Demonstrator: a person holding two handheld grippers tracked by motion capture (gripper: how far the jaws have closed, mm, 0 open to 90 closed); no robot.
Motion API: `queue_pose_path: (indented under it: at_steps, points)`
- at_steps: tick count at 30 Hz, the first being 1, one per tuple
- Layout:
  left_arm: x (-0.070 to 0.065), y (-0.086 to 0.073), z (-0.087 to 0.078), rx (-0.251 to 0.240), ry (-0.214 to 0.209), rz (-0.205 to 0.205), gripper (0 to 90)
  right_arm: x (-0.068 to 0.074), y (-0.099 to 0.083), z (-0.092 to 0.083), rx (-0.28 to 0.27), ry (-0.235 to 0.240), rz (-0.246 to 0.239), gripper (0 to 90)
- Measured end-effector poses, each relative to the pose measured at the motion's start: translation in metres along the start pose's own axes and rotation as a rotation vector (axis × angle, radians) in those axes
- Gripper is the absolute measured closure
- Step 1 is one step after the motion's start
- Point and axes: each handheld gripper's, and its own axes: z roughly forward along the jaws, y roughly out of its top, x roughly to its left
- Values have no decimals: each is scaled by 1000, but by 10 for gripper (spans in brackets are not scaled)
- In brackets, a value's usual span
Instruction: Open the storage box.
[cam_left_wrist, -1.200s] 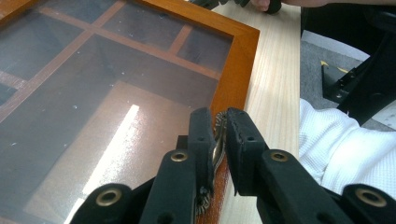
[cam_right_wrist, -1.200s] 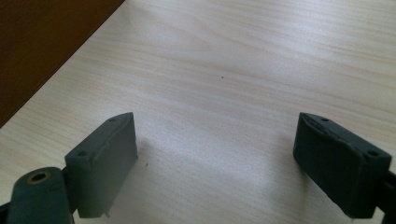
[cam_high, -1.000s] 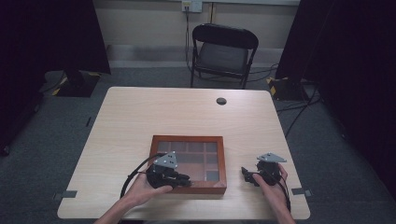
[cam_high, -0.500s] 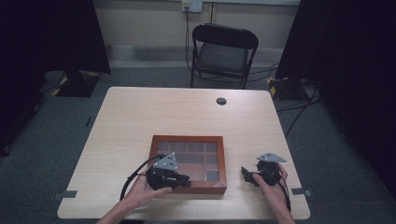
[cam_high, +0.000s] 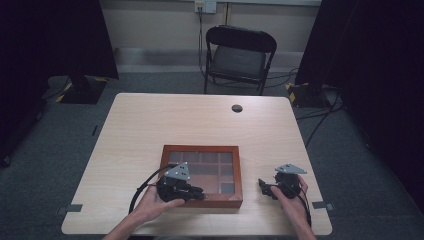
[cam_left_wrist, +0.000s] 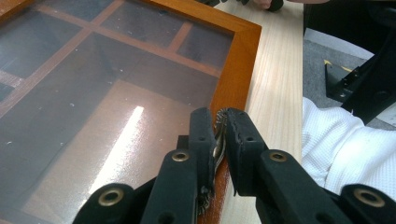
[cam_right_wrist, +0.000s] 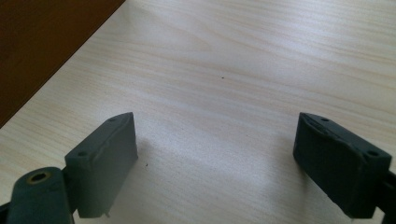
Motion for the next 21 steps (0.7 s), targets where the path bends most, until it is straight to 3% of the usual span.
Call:
queue_pose_path:
  at_steps: [21]
  points:
    - [2,14,-15,-34,-24,-23,810,0,0,0,0,0,1,129]
